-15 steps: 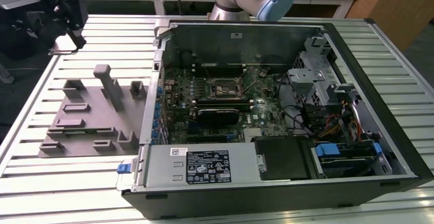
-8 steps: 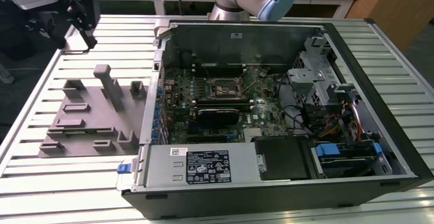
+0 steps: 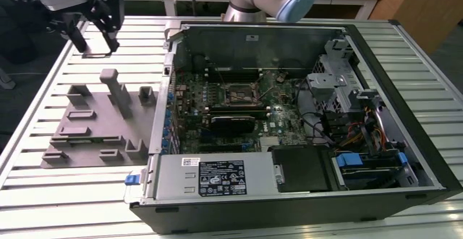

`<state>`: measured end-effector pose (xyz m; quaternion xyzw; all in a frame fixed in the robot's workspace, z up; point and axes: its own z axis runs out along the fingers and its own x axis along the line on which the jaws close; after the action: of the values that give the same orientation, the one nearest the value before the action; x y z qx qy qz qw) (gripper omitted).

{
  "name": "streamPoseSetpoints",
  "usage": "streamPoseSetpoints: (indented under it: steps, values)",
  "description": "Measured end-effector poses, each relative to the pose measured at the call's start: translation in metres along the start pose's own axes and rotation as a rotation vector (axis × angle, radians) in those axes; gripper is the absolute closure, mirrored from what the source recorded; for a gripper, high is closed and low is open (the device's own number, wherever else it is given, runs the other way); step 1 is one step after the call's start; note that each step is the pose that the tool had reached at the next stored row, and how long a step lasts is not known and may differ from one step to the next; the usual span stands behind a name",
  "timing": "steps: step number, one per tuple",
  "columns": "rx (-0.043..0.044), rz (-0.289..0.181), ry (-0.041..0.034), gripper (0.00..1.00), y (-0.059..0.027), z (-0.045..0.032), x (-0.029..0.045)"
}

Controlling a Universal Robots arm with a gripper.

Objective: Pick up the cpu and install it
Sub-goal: 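Pick up the cpu and move it towards the insertion slot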

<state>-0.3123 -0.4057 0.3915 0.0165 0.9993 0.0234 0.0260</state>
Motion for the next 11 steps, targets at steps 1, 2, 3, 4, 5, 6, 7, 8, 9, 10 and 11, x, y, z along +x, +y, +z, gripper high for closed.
streamPoseSetpoints:
  steps: [1,2,3,4,5,6,7,8,9,10,11]
  values:
    - [0.0000,0.000,0.0000,0.46,0.0001,0.0002,-0.0036]
    - [0.0001,0.000,0.0001,0.46,0.0002,0.0003,-0.0073]
    - [0.0001,0.000,0.0001,0.46,0.0003,0.0005,-0.0109]
    - [0.0001,0.000,0.0001,0.46,0.0004,0.0007,-0.0149]
    - [0.0000,0.000,0.0000,0.46,0.0006,0.0010,-0.0188]
    - [0.0001,0.000,0.0001,0.46,0.0007,0.0011,-0.0225]
    - [0.0000,0.000,0.0000,0.46,0.0009,0.0014,-0.0263]
    - [0.0001,0.000,0.0001,0.46,0.0010,0.0015,-0.0300]
    - [0.0002,0.000,0.0002,0.46,0.0011,0.0017,-0.0337]
    - [0.0001,0.000,0.0001,0.46,0.0012,0.0019,-0.0374]
    - [0.0000,0.000,0.0000,0.46,0.0013,0.0022,-0.0415]
